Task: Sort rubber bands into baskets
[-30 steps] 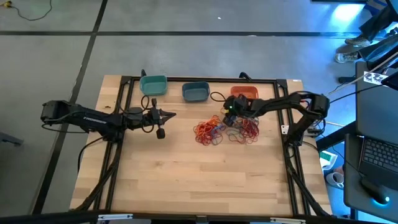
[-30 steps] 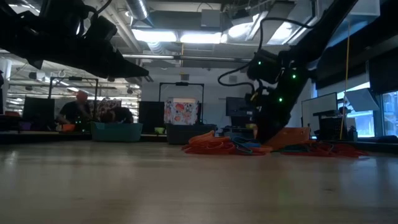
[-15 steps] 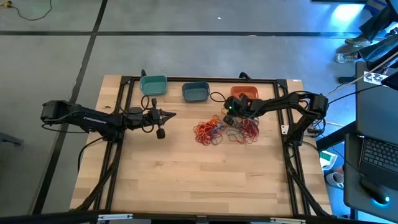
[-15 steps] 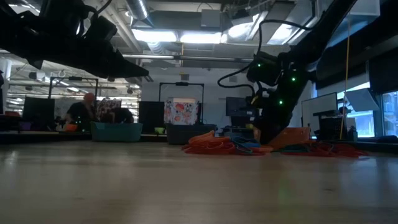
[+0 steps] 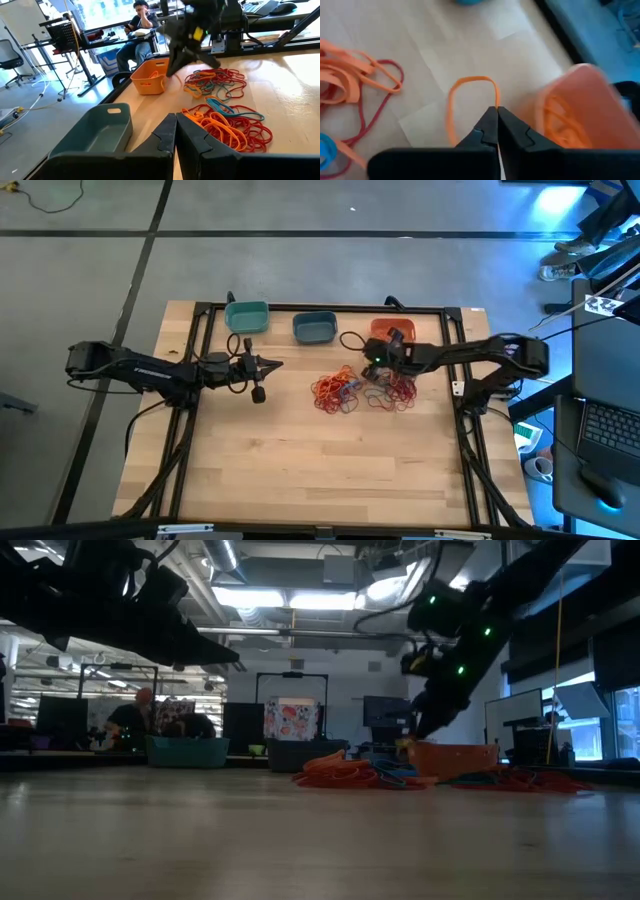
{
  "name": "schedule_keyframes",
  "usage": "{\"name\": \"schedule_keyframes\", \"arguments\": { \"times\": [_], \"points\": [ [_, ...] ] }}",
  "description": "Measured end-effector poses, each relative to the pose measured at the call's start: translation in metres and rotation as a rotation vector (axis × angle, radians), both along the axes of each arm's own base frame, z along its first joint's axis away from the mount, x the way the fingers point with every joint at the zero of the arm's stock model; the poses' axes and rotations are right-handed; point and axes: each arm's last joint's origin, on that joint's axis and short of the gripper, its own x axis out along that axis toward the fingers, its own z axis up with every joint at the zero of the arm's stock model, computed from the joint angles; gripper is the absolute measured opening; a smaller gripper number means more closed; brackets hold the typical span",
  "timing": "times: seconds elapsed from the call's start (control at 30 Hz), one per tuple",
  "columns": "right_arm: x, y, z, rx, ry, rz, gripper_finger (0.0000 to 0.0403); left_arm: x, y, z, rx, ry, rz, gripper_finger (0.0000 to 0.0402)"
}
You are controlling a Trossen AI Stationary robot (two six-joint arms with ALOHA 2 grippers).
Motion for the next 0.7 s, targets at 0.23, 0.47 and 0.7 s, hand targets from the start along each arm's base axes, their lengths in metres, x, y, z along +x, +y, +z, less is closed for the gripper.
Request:
{"name": "schedule_keyframes", "arguments": {
  "times": [0.23, 0.47, 0.7],
  "points": [
    [-0.025, 0.005, 0.039, -0.086, -0.054, -0.077, 0.0006, 0.000, 0.000, 0.000, 0.000, 0.000, 0.000, 0.0005],
    [-0.043, -0.001, 0.056, -0.210, -0.048, -0.207, 0.0006, 0.000, 0.000, 0.000, 0.000, 0.000, 0.000, 0.0005],
    [-0.049, -0.024, 0.048, -0.124, -0.058, -0.302, 0.0019, 0.000, 0.000, 0.000, 0.000, 0.000, 0.000, 0.0005]
  ]
}}
